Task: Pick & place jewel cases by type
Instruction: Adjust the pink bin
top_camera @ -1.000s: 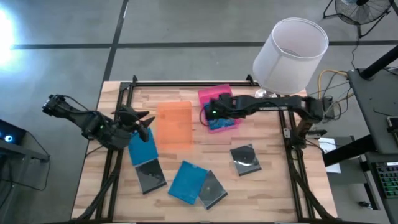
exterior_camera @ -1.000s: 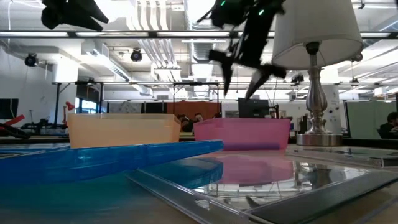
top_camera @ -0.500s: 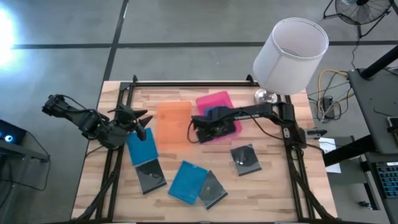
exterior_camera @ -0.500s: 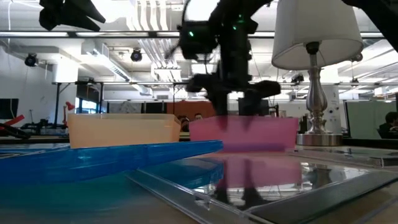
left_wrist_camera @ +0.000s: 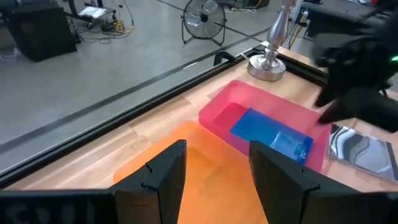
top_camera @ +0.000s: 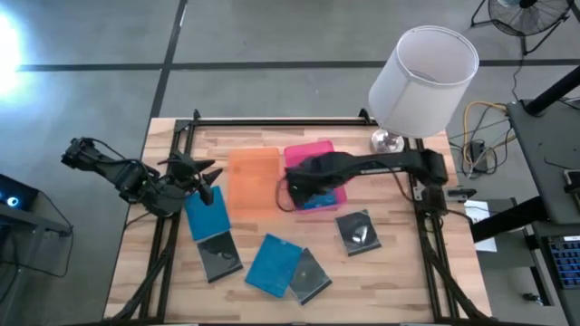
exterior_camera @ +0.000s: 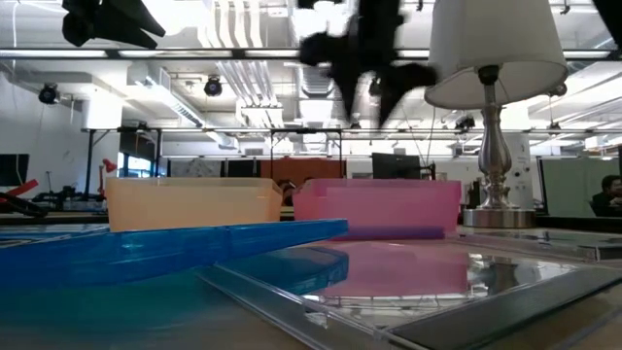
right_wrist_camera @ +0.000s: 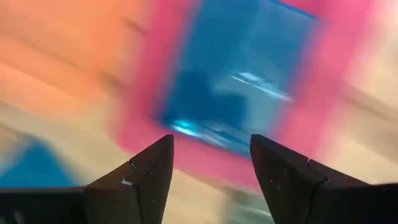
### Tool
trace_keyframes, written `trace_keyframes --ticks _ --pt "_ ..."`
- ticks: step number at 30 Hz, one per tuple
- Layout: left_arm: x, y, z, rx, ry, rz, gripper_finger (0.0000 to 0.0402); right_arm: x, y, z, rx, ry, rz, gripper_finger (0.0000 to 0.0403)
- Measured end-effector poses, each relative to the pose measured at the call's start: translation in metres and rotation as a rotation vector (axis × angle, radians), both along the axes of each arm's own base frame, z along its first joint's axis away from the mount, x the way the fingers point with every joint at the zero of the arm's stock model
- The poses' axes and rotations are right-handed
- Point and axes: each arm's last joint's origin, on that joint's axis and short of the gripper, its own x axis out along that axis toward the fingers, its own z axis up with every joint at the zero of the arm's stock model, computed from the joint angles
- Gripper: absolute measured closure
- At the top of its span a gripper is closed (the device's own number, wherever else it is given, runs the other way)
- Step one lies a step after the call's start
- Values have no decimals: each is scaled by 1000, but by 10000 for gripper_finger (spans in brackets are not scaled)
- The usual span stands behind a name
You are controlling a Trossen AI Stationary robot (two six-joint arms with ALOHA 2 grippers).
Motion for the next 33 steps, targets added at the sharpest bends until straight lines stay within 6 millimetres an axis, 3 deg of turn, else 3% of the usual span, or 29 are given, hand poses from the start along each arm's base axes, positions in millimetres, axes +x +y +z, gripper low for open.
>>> trace_keyframes --ticks 3,7,12,15,19,26,29,33 --pt "0 0 0 -13 -9 5 243 -27 0 1 11 74 -60 195" --pt "1 -1 -1 -13 -5 4 243 -53 -28 -9 -35 36 -260 195" --pt "3 -2 -1 -17 -5 5 243 -50 -62 -41 21 -139 -288 195" --pt "4 -2 -2 -33 -15 12 243 -57 -72 -60 6 -59 -325 196" --pt "4 -2 -2 -61 -35 23 243 -65 -73 -71 -56 68 -350 198" --pt "5 -3 -2 -64 -40 31 243 -67 -76 -91 2 21 -305 209" --pt "5 -2 -2 -62 -43 35 243 -76 -76 -104 2 35 -438 237" --pt "5 -3 -2 -60 -42 36 243 -89 -75 -109 -29 13 -596 307"
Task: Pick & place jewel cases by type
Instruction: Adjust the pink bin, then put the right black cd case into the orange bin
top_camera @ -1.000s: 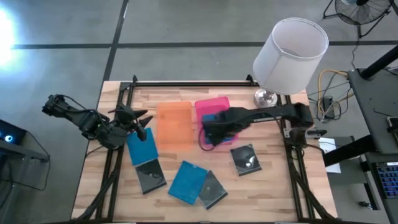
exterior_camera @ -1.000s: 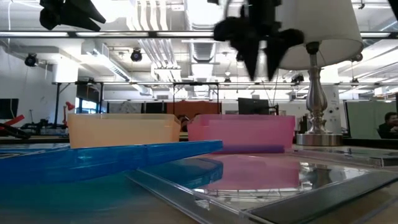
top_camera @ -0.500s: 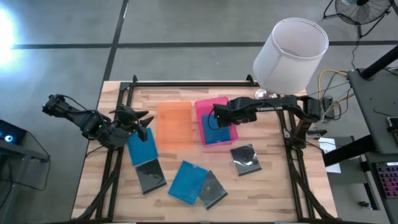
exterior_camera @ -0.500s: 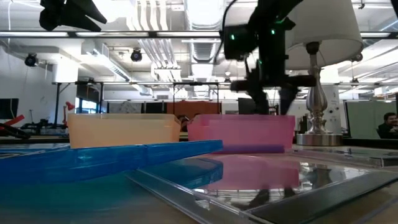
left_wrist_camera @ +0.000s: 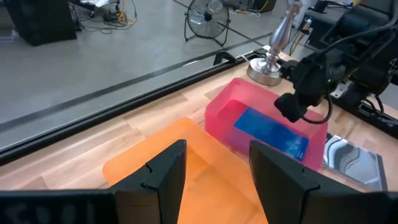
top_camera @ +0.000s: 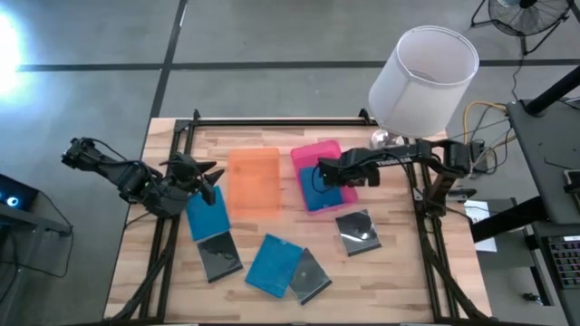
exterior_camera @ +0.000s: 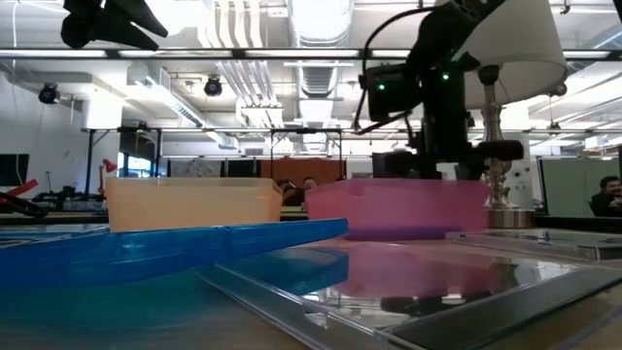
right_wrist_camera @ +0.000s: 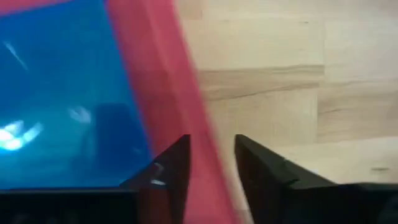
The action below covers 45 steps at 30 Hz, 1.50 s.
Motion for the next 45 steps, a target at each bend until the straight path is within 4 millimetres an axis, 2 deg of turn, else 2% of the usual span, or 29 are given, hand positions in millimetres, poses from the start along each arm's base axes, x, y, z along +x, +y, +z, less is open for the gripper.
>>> trace_keyframes --ticks 3,5,10,18,23,28,32,35,38,40,45 --pt "1 0 0 2 4 0 243 -2 5 3 -26 -60 -71 364" --pt "2 -1 -1 4 8 0 243 -1 10 6 -54 -100 -126 386" --pt "3 -2 -2 9 17 -2 243 -2 17 9 -84 -126 -177 390" --pt "3 -2 -2 21 27 -7 243 -3 24 19 -30 -73 111 393" --pt "3 -2 -2 21 27 -7 243 0 24 22 -34 -83 144 393" --pt "3 -2 -2 8 16 0 243 -1 24 24 -33 -58 167 351" --pt "4 -2 -2 6 13 4 243 -3 25 29 -26 -23 175 283" --pt "4 -2 -2 2 9 2 243 -4 33 44 -64 18 214 229" --pt "6 -4 0 -15 8 -41 243 -5 49 69 -80 -30 335 191" --pt "11 -7 1 -18 19 -103 243 -11 61 82 -56 -80 391 181" --pt "29 -18 2 1 35 -222 243 -40 105 89 93 -167 414 191"
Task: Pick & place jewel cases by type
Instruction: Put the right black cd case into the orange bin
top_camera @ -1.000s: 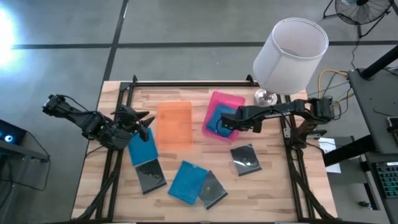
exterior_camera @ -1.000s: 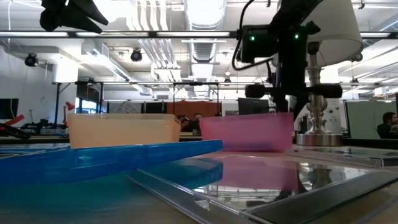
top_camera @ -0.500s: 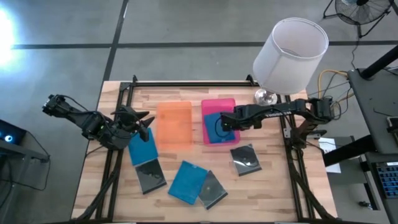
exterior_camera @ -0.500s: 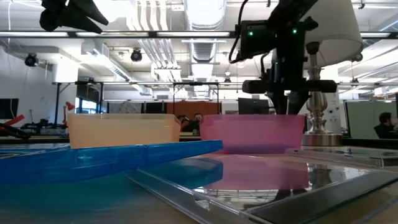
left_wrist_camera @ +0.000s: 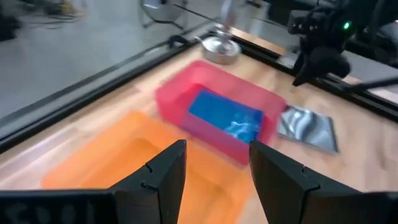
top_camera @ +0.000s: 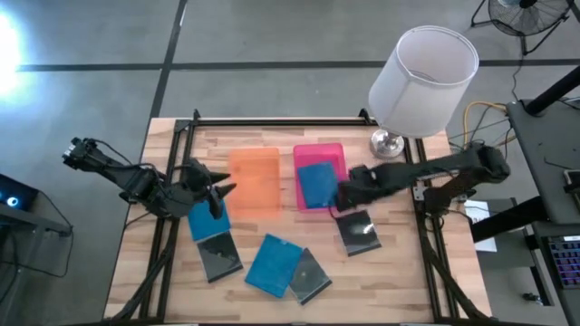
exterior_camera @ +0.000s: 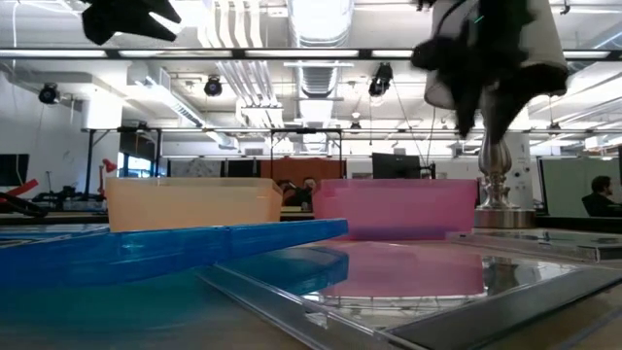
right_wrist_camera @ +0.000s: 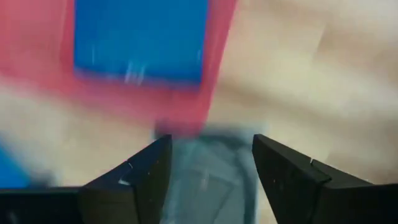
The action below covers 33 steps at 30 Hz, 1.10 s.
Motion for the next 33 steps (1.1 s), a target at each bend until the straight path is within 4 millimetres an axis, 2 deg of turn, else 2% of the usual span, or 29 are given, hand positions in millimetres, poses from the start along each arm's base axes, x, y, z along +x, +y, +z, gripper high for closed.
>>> trace_keyframes --ticks 2,5,9,14,22,28,31,33 --pt "7 -4 0 -6 0 -43 243 -15 22 -2 46 1 -33 199" --pt "20 -11 -4 6 33 -126 243 -36 49 -14 99 42 -144 208" --pt "40 -16 -12 -17 80 -248 243 -56 66 -37 109 110 -277 211" --pt "71 -25 -27 -176 97 -393 271 -63 69 -62 134 104 -289 211" --pt "118 -42 -42 -288 114 -280 391 -81 55 -99 17 83 -285 211" --pt "150 -56 -57 -365 161 -244 400 -85 52 -125 70 -40 -184 211" --pt "163 -63 -66 -387 187 -222 401 -85 53 -126 68 -52 -163 211" --pt "171 -67 -71 -394 196 -213 401 -84 55 -120 74 -63 -134 211"
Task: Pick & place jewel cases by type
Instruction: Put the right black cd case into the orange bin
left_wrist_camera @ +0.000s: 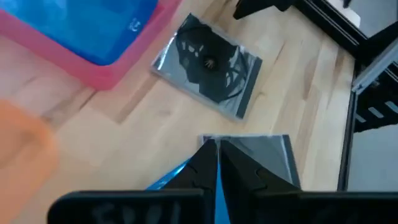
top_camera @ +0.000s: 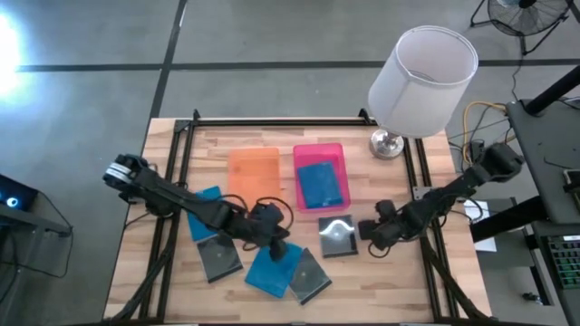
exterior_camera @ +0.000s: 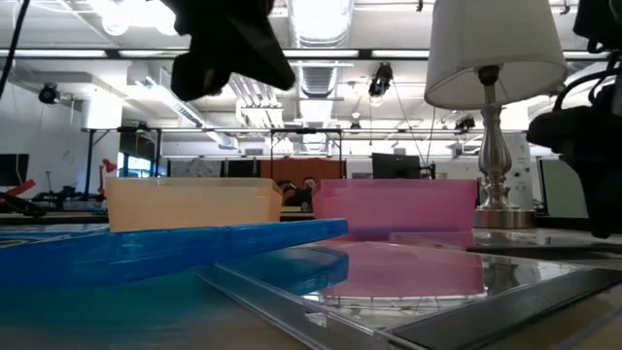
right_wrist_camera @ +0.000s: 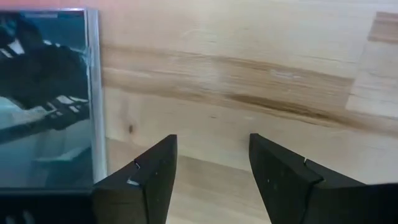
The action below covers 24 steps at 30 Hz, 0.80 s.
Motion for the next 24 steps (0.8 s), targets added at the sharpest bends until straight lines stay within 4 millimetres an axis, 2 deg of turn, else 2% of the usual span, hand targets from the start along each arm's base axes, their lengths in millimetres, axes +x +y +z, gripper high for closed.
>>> trace_keyframes --ticks 3,5,9,11,15,22,24 --pt "7 -5 -14 3 43 18 401 2 2 8 12 -51 90 211" --pt "13 -8 -24 -8 66 38 401 14 8 18 33 -166 134 211" --pt "21 -11 -43 -30 116 68 401 28 15 27 -63 -272 231 211" --pt "23 -11 -49 -45 124 90 401 33 17 29 -90 -265 249 211" --pt "21 -13 -47 -36 110 105 401 41 22 22 -128 -203 282 211" --pt "14 -10 -32 -3 78 128 401 69 39 17 -212 -161 492 211" --pt "13 -10 -30 0 75 132 401 73 41 10 -225 -129 511 211"
